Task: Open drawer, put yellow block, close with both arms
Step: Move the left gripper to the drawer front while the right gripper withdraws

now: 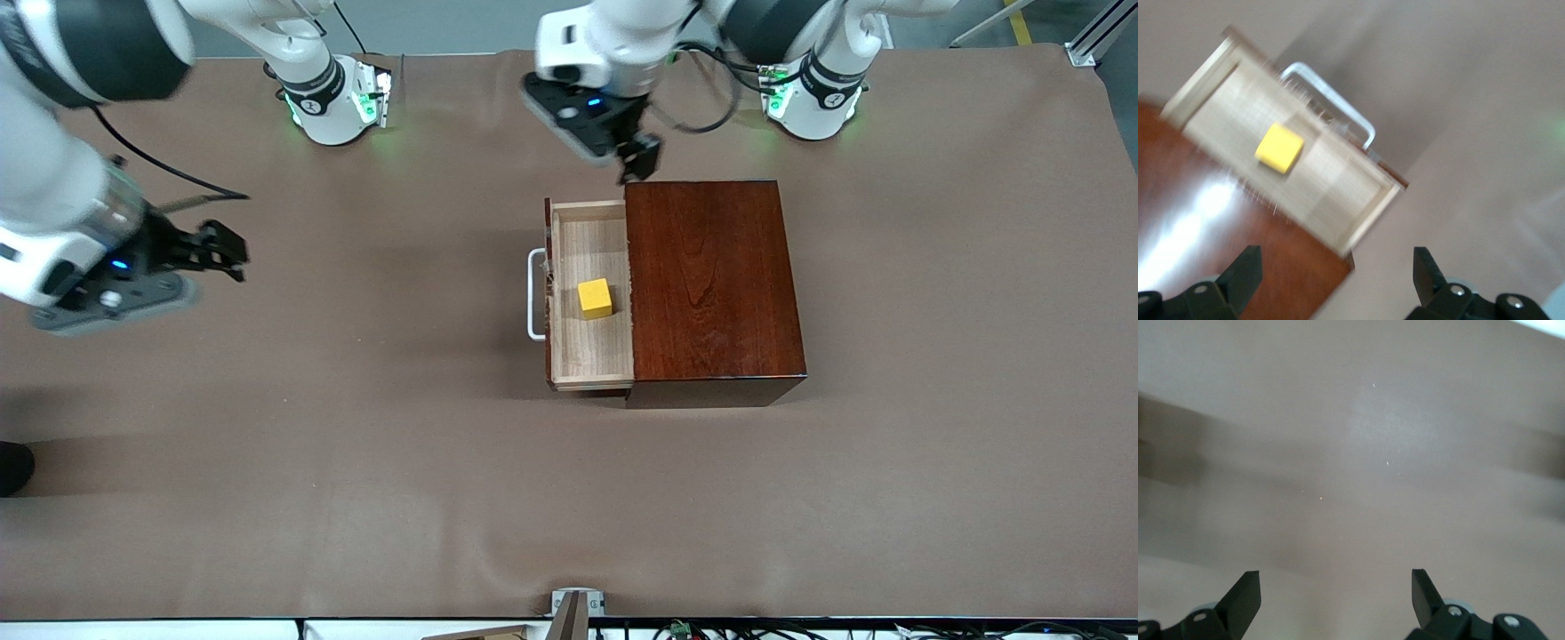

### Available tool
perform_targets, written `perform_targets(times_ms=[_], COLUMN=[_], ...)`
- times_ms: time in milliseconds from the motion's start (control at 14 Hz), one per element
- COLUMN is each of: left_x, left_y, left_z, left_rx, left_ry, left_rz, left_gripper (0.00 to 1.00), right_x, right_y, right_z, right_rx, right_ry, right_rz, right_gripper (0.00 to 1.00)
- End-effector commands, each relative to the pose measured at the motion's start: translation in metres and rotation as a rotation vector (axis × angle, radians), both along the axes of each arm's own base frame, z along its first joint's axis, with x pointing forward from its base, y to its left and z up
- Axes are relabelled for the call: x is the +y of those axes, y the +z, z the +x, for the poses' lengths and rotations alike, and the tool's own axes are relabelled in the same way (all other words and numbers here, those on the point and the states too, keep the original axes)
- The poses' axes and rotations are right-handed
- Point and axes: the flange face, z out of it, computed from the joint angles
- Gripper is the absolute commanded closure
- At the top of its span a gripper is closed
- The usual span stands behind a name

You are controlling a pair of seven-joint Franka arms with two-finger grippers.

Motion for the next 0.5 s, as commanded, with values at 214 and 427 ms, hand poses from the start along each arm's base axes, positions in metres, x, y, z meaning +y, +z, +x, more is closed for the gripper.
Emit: perform_targets(times_ms=[214,427], left_x=[-0.067,-0.070], left_y=[-0.077,-0.132], left_z=[0.051,0.083], left_rx=[-0.089,-0.131], left_ry=[-0.314,-0.421], left_rz=[-0.135,-0.183], left_gripper=[0.00,0.00], right_x=[-0.051,-0.041], right_y=[0.021,0.024], right_z=[-0.051,-0.055], right_rx=[0.031,0.038], right_ry=[-0.207,-0.289], right_rz=[0.087,0.087], right_gripper=[0.00,0.00])
